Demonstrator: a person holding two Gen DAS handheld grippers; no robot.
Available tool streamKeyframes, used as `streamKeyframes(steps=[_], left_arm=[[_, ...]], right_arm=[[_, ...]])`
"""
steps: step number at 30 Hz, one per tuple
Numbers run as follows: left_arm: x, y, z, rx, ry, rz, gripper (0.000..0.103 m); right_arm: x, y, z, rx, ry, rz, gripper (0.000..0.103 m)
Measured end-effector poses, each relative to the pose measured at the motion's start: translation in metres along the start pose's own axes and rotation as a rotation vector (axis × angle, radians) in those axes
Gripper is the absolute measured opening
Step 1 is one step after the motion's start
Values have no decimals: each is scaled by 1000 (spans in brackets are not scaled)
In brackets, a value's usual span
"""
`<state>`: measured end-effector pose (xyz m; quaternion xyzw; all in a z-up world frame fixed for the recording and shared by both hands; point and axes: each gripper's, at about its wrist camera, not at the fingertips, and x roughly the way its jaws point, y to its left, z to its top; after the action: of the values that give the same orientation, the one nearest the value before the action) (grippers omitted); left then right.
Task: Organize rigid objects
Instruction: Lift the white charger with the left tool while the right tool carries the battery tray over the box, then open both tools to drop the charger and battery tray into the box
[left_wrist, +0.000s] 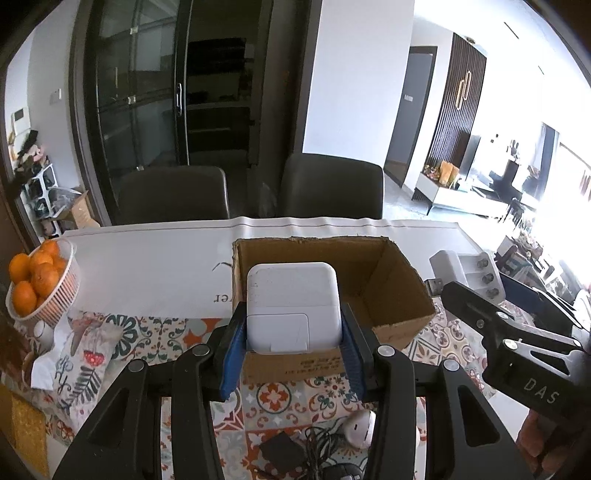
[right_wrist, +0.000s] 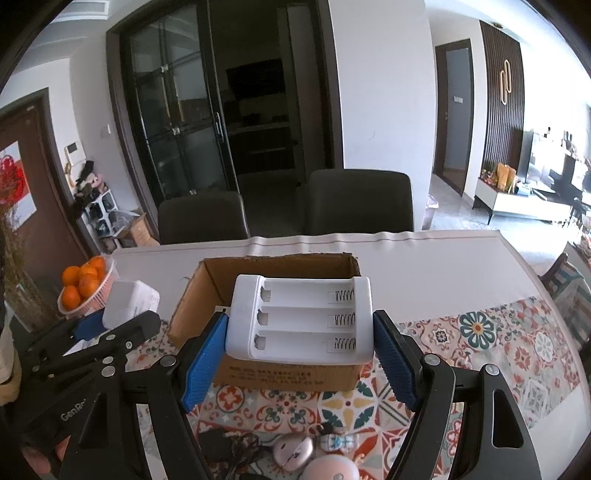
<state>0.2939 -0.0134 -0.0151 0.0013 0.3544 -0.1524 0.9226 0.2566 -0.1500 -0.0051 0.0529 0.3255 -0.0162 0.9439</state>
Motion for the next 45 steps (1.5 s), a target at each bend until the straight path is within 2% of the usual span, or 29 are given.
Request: streamKeyframes(steps=[6, 15, 21, 25, 26, 29, 32, 45], left_arm=[[27, -1, 17, 9, 56, -10, 45], [73, 6, 31, -12, 154, -13, 45], [91, 8, 35, -2, 201, -8, 45], [103, 8, 39, -10, 257, -37, 46], [104, 8, 40, -13, 260, -36, 49], [102, 7, 42, -13, 244, -16, 61], [95, 4, 44, 1, 222, -3, 62], [46, -2, 35, 13, 108, 47, 66]], right_arm=[[32, -7, 17, -1, 79, 14, 77], [70, -13, 31, -24, 145, 0, 76], [93, -20, 34, 8, 186, -3, 76], [106, -23, 37, 28, 218, 17, 77], [109, -24, 38, 34, 230, 26, 78], [115, -29, 37, 61, 251, 28, 79], [114, -31, 34, 73, 256, 22, 79], [63, -30, 33, 60, 116, -40, 79]])
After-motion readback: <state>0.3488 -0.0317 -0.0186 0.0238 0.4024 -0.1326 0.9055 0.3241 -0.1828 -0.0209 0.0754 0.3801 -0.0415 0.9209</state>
